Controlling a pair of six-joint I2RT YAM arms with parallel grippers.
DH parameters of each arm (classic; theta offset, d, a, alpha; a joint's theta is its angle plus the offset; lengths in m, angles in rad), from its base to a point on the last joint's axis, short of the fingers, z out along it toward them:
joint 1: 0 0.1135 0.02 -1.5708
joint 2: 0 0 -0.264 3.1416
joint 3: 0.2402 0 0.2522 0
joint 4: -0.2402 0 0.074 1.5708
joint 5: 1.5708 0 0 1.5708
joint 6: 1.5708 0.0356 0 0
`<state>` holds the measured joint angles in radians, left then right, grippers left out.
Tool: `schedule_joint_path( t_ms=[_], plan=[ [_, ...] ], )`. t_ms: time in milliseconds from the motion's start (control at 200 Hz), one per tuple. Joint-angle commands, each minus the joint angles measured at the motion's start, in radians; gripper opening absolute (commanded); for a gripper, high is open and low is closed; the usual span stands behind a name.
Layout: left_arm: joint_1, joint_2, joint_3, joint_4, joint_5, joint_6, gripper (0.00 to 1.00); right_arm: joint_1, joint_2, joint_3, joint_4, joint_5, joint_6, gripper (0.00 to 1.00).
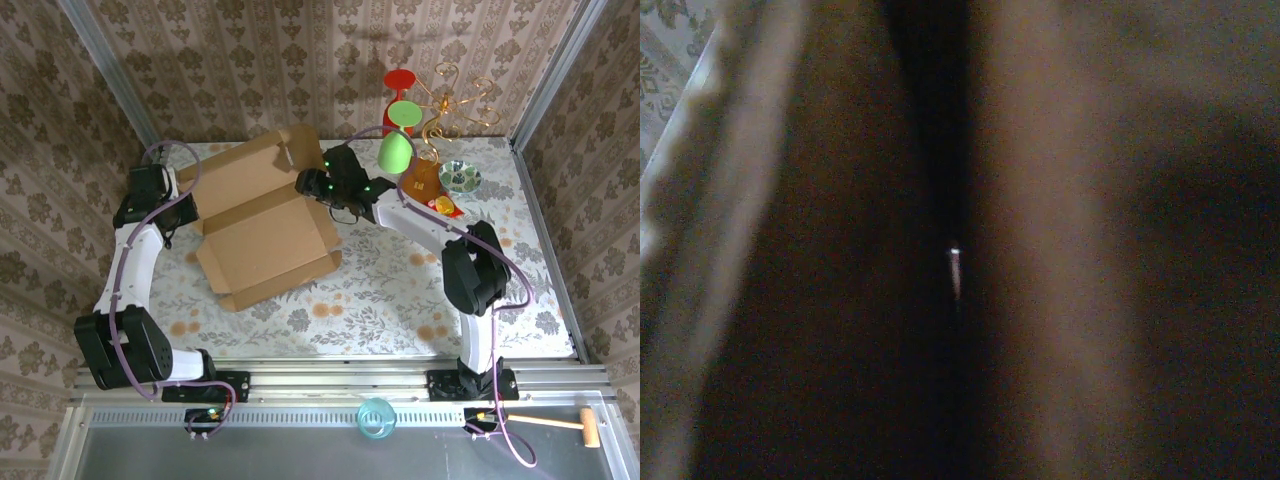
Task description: Fold the paper box
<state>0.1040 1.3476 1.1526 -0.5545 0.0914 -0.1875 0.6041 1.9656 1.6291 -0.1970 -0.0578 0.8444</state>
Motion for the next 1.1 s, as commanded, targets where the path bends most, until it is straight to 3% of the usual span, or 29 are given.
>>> schedule_joint_path(
  t_ms=[0,565,1095],
  plan=[
    [0.002,0.005,0.032,-0.025,0.025,-0.017,0.0,-0.009,0.018,0.058,-0.018,0.027,-0.044,0.65],
    [-0.001,0.033,0.043,-0.021,0.045,-0.015,0.0,0.0,0.074,0.142,-0.008,-0.059,-0.049,0.53],
    [-0.005,0.046,0.055,-0.007,0.065,-0.038,0.0,0.025,0.121,0.158,-0.022,-0.076,-0.034,0.54]
  ],
)
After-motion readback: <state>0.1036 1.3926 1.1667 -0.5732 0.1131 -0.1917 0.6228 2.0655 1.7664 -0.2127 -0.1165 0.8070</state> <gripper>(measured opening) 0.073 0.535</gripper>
